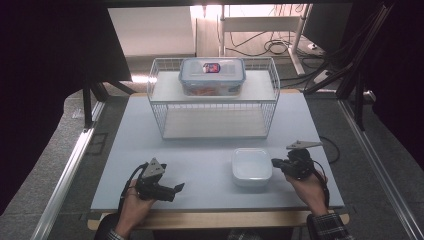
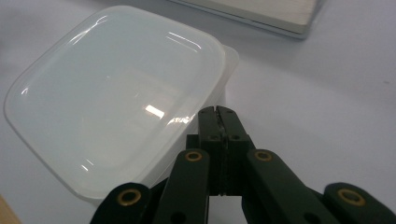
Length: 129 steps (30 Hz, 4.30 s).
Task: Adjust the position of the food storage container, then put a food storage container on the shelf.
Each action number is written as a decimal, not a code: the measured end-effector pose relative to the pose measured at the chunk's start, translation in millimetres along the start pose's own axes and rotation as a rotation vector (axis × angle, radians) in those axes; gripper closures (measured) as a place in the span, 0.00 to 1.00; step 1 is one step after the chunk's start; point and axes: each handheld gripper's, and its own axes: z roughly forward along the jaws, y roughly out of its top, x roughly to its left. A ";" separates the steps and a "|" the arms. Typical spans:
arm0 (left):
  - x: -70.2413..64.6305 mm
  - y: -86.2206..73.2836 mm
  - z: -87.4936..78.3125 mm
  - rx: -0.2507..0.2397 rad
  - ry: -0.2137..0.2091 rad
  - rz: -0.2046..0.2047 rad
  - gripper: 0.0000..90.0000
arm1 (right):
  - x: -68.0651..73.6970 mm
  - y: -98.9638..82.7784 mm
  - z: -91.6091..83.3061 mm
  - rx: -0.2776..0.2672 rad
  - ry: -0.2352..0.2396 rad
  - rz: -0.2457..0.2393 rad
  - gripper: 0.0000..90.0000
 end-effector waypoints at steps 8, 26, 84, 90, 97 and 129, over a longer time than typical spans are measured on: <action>0.3 0.0 1.0 0.007 0.001 -0.002 0.05 | 26.7 8.1 15.3 0.000 0.061 -0.035 0.99; -0.7 1.4 1.5 0.028 -0.014 -0.011 0.06 | 68.7 19.1 41.5 0.001 0.130 -0.123 0.99; -5.9 42.1 16.3 0.046 -0.152 -0.020 0.06 | 67.2 23.1 16.8 -0.068 0.135 -0.234 0.00; -6.6 57.3 23.2 0.042 -0.170 -0.005 0.11 | 71.4 30.8 18.7 -0.059 0.123 -0.225 0.07; -11.7 75.2 38.7 0.052 -0.166 0.023 0.16 | 71.8 39.8 25.5 -0.059 0.147 -0.193 0.21; 0.9 64.7 41.7 0.050 -0.348 -0.238 0.70 | 61.7 27.3 35.0 0.058 0.329 0.127 0.75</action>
